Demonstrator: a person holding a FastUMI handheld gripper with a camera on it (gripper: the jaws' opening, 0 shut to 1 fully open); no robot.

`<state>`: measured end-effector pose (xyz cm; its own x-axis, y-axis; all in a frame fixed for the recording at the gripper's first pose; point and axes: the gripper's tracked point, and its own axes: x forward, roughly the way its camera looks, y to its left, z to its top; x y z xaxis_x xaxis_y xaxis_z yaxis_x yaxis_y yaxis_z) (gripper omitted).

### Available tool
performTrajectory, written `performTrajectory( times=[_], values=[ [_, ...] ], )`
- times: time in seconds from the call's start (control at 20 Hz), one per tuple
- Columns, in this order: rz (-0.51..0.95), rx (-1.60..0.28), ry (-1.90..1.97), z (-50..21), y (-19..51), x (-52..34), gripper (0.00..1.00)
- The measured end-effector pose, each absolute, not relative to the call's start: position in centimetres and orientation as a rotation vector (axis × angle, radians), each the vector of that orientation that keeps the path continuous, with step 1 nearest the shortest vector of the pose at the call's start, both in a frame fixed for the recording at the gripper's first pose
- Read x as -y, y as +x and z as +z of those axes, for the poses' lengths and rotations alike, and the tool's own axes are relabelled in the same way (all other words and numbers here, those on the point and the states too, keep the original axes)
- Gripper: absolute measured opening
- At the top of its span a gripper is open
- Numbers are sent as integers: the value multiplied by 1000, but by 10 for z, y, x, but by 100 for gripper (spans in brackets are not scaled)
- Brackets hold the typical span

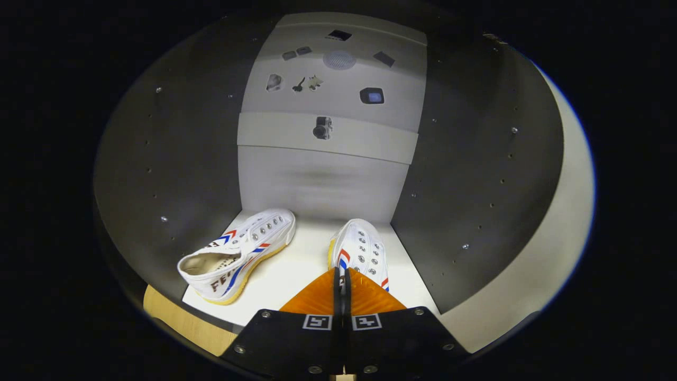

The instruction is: Open the shoe cabinet door, grab the shoes and put them into the shoe cabinet, then close the shoe cabinet door.

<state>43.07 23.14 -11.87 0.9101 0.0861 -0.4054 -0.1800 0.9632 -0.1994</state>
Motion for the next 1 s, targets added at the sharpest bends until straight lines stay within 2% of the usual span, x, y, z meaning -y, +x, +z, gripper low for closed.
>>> performTrajectory(
  times=[0.25, 0.4, 0.55, 0.65, 0.7, 0.85, 0.9, 0.95, 1.0],
  values=[
    [167, -376, -206, -120, 449, -241, 0],
    [132, -331, -240, -110, 450, -232, 11],
    [134, -321, -207, -100, 435, -231, 17],
    [138, -316, -176, -93, 419, -228, 26],
    [144, -309, -163, -89, 410, -228, 36],
    [159, -270, -130, -67, 378, -227, 48],
    [164, -255, -120, -59, 367, -226, 59],
    [165, -236, -105, -50, 354, -225, 65],
    [166, -220, -90, -42, 342, -224, 79]
  ],
)
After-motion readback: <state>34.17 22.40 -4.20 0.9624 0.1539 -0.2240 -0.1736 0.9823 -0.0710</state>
